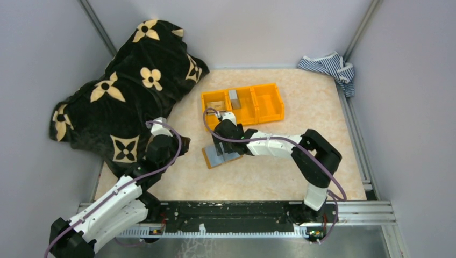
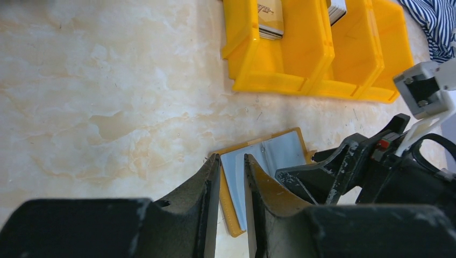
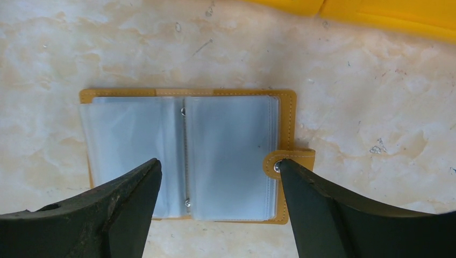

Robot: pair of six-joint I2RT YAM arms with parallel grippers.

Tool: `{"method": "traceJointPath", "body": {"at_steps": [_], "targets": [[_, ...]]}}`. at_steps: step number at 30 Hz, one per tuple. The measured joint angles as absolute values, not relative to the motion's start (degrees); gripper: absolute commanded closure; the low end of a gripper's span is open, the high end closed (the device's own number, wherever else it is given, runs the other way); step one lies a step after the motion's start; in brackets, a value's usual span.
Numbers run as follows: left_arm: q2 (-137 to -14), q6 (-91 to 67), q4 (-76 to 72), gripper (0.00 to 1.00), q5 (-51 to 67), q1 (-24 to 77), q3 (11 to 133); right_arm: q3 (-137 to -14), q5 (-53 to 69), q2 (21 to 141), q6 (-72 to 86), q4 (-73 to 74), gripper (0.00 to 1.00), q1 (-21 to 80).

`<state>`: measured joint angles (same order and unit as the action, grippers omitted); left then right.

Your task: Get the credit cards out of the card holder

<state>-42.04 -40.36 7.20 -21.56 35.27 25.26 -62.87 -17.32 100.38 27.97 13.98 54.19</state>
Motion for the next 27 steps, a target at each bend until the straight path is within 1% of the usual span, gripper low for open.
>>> {"method": "traceJointPath", "body": {"at_steps": [5, 7, 8, 13, 15, 18, 19, 20, 27], "targets": [[-42.02, -39.99, 7.18, 0.71, -21.56, 35.27, 25.26, -62.67, -17.74, 101.86, 27.42, 15.00, 0.18, 54.19], [-42.00, -39.94, 7.18, 0.71, -21.56, 35.27, 25.26, -62.65, -17.76, 102.43, 27.22, 15.35, 0.21, 54.19], [-42.00, -39.88, 7.16, 0.72, -21.56, 35.27, 25.26, -62.63, -17.78, 102.67, 27.11, 15.51, 0.24, 54.19], [-41.93, -39.79, 7.11, 0.71, -21.56, 35.27, 25.26, -62.28, -17.91, 102.94, 26.70, 15.99, 0.52, 54.19], [-41.85, -39.77, 7.05, 0.71, -21.56, 35.27, 25.26, -62.26, -17.98, 102.94, 26.59, 16.29, 0.68, 54.19], [-41.71, -39.75, 6.79, 0.71, -21.58, 35.27, 25.26, -62.26, -18.26, 102.94, 26.55, 16.36, 0.88, 54.19], [-41.69, -39.75, 6.79, 0.71, -21.58, 35.27, 25.26, -62.26, -18.24, 102.94, 26.41, 16.34, 0.96, 54.19], [-41.67, -39.68, 6.79, 0.71, -21.58, 35.27, 25.26, -62.26, -18.20, 102.94, 26.57, 16.34, 1.00, 54.19], [-41.67, -39.35, 6.46, 0.72, -21.56, 35.27, 25.26, -62.22, -17.74, 102.80, 26.65, 16.12, 1.00, 54.19]]}}
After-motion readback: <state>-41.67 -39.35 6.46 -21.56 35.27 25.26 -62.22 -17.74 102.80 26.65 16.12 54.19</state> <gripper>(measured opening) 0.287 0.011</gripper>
